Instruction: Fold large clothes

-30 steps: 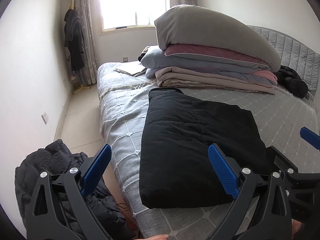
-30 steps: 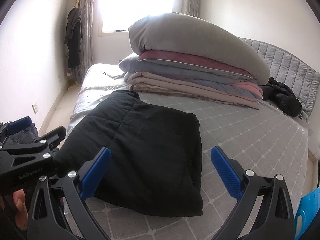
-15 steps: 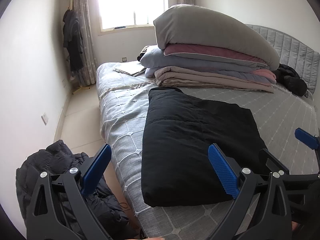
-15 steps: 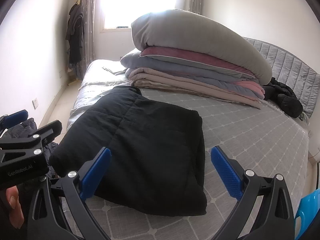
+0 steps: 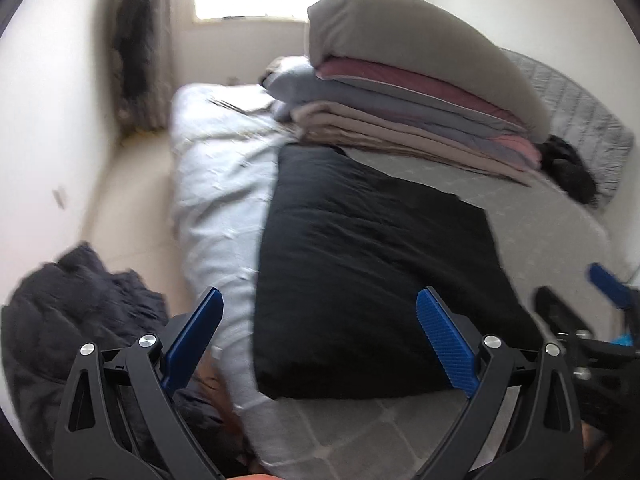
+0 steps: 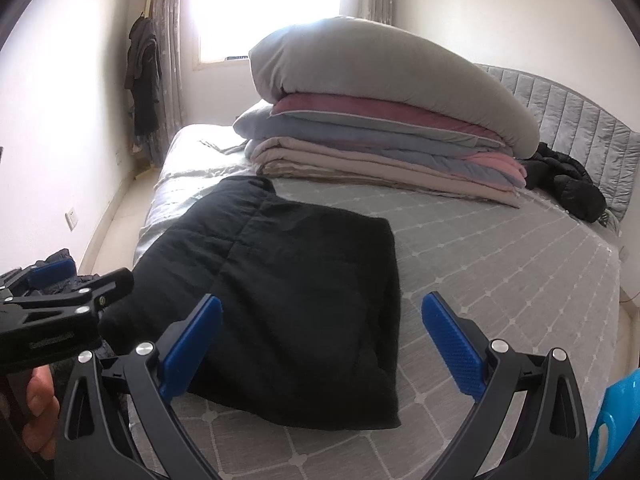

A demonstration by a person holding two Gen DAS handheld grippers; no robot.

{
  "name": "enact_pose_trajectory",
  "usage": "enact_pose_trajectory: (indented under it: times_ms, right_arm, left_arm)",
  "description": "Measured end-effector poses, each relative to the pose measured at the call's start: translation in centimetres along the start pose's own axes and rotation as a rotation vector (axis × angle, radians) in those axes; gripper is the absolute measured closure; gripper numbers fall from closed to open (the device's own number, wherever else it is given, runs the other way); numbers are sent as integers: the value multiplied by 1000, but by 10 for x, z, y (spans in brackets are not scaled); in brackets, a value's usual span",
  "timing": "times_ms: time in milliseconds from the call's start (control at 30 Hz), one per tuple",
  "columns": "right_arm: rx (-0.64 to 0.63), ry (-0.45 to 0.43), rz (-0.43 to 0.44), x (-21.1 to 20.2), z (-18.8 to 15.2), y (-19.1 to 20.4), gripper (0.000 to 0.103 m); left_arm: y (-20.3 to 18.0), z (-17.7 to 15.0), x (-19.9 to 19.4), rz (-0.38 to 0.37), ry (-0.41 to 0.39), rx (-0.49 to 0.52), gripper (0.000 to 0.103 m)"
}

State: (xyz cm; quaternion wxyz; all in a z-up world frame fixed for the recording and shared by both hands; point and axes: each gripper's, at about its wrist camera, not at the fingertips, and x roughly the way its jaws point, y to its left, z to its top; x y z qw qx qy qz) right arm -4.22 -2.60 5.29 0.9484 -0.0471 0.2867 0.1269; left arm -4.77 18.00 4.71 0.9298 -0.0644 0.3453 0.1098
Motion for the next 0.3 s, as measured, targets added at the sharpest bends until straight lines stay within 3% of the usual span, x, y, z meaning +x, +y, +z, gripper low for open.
enact_pose_trajectory:
  times_ms: [300]
  right_arm:
    - [37, 17, -24, -3, -4, -24, 6]
  left_arm:
    - [-17, 0, 4, 69, 2, 37, 9]
